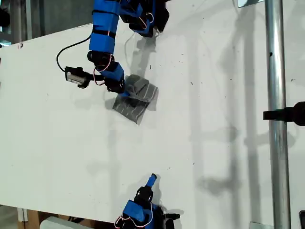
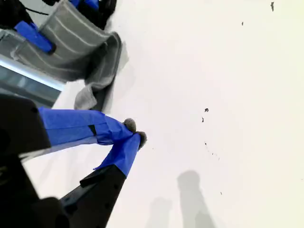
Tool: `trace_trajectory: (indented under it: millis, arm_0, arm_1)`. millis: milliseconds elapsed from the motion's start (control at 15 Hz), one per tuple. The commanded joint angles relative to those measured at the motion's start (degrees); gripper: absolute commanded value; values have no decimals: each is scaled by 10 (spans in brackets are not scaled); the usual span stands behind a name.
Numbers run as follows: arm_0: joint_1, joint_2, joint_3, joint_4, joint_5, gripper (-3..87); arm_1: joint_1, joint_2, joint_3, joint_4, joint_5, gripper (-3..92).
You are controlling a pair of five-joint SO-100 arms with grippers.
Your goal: Grasp corners of a towel and fold twice.
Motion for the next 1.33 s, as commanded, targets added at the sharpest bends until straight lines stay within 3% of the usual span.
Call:
trace_trajectory:
  millis: [0,67,133,200,333,400,667,800,1000,1067,1200,1267]
  arm_0:
    - [16,4,-4,4,-13,-29]
    - [18,4,-1,4,-15,-29]
    - [17,4,0,3,-15,-29]
    - [14,4,-1,3,-12,-29]
    - [11,4,-8,3,-8,-29]
    - [11,4,-9,3,-9,-29]
    - [-2,4,11,-2,-11,-29]
    - [-15,5,31,-11,-13,-29]
    - [-30,5,63,-23,-61,-29]
    - [-37,5,63,-18,-72,-29]
    - [-38,5,63,25,-129,-19]
    - [-34,4,63,35,-143,-19]
  arm_1:
    - [24,-40,-38,-46,-9,-2]
    - [34,-46,-40,-67,-21,32]
    - [47,-55,-55,-92,-57,335]
    - [57,-73,-96,-98,-99,483]
    - [80,-81,-142,-107,-132,173]
    - [93,-76,-150,-108,-141,138]
    - [101,-19,-119,-12,-136,168]
    - [70,59,-18,43,-103,110]
    - [-4,253,207,76,5,34]
    - [-25,343,300,71,64,49]
    - [-73,563,461,78,182,-2]
    - [-82,642,500,103,202,-2]
